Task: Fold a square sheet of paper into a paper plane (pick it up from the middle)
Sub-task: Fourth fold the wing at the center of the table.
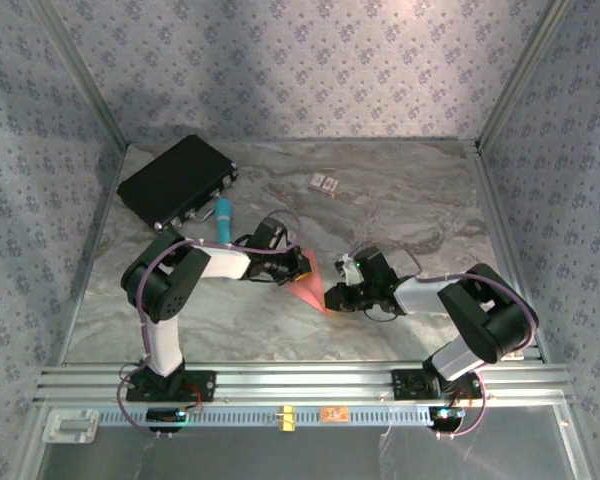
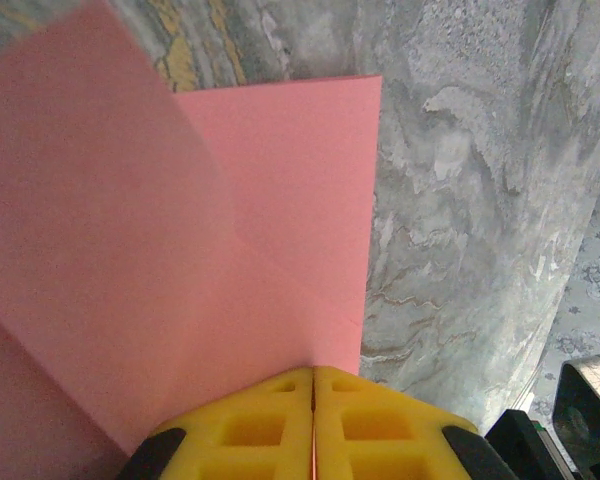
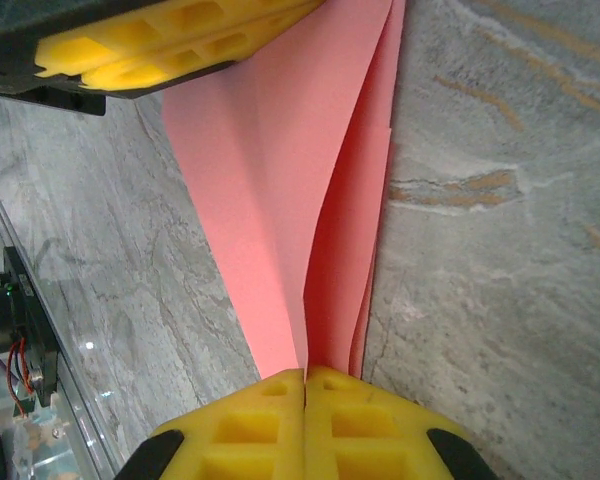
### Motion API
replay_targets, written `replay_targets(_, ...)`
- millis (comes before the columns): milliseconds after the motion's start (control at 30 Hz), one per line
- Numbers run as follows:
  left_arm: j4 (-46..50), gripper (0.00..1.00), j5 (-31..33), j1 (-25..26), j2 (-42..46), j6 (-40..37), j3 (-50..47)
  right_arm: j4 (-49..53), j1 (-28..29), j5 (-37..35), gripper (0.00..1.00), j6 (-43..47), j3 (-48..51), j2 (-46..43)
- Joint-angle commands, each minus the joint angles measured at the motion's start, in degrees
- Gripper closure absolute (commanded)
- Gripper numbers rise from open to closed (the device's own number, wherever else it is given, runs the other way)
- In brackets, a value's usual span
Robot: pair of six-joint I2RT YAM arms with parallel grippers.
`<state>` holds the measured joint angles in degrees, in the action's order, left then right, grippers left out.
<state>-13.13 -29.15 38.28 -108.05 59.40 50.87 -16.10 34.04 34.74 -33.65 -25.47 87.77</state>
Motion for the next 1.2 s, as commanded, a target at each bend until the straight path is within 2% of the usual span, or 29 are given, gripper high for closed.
replay_targets(0,2.0,0.91,2.9,-0.3,-1.4,-0.8,-0.9,8.0,1.3,1.5,0.93,-0.1,0.8,-0.3)
replay_targets(600,2.1,0.92,3.0,-0.5,-1.2,-0.7,-1.3,11.4,3.0,-1.1,0.91,-1.9,3.8,-4.1)
replay_targets(733,2.2,0.92,2.6,-0.5,-1.5,-0.7,-1.0,13.2,3.8,-2.3,0.95,-1.9,4.0,-5.3)
replay_targets(900,2.4,0.91,2.9,-0.6,-1.3,-0.7,-1.3,15.5,4.3,-3.1,0.9,-1.9,4.7,-7.7)
replay_targets(1167,2.2,0.91,2.6,-0.7,-1.5,-0.8,-1.3,15.7,5.5,-5.0,0.98,-4.4,6.9,-9.8)
